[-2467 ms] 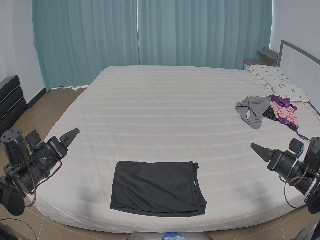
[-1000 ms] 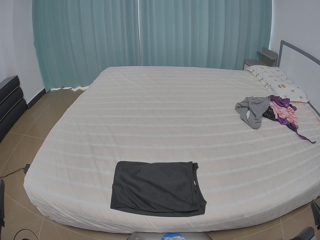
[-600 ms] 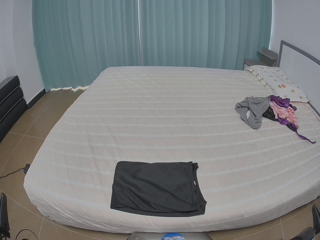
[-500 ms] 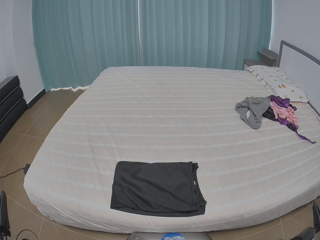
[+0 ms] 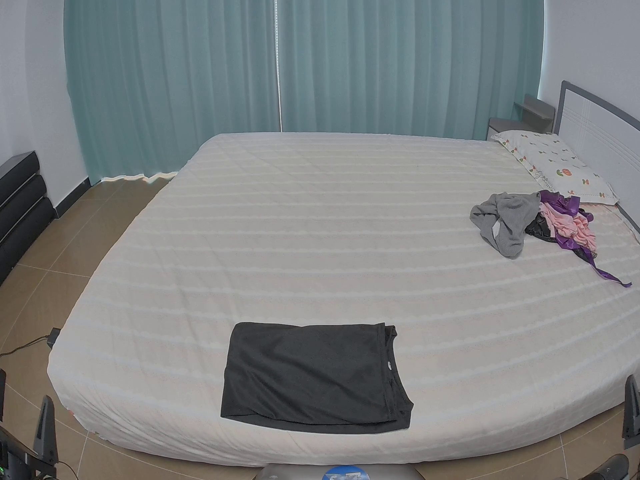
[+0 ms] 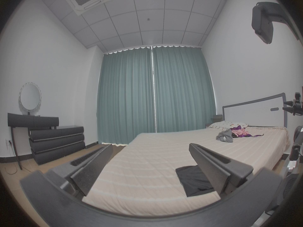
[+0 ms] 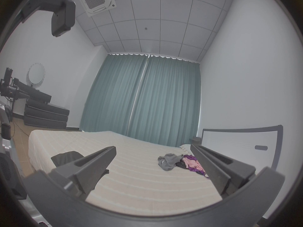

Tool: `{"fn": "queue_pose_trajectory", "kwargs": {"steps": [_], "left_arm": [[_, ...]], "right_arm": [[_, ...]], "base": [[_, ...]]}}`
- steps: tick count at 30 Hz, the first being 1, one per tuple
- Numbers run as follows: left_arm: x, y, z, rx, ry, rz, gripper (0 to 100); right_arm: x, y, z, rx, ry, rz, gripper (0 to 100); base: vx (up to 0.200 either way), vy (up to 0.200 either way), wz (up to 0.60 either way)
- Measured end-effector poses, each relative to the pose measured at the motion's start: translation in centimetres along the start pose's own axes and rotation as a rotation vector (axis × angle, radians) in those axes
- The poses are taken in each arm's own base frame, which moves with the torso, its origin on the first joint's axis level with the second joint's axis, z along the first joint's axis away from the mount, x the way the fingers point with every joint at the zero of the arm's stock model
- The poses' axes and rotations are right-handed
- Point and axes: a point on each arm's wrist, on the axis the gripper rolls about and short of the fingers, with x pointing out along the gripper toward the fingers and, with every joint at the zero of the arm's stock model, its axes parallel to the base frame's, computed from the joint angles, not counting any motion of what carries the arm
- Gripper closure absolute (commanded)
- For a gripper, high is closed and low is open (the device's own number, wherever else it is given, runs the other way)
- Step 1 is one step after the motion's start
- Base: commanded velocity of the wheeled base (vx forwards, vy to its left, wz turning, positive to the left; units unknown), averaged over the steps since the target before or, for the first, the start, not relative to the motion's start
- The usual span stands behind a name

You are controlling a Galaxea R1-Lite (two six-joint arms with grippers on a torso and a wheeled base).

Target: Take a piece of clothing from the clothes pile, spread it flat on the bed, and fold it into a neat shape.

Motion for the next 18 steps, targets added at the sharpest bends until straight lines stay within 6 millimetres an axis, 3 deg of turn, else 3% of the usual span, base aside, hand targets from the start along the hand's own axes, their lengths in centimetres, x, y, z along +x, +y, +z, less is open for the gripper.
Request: {"fn": "queue_pose_trajectory", "kwargs": {"steps": [6, 18], "left_arm": [[0.1, -0.1, -1.3, -0.023, 0.084, -0.007, 0], [0.0, -0.4, -1.6, -0.033, 0.110, -0.143, 0]], "right_arm": [[-0.1, 0.5, -2.4, 0.081, 0.175, 0.034, 0], [-0.3, 0.7, -3.6, 0.184, 0.293, -0.023, 0]], "base": [[0.000, 0.000, 0.00], [0.000, 0.000, 0.00]]}}
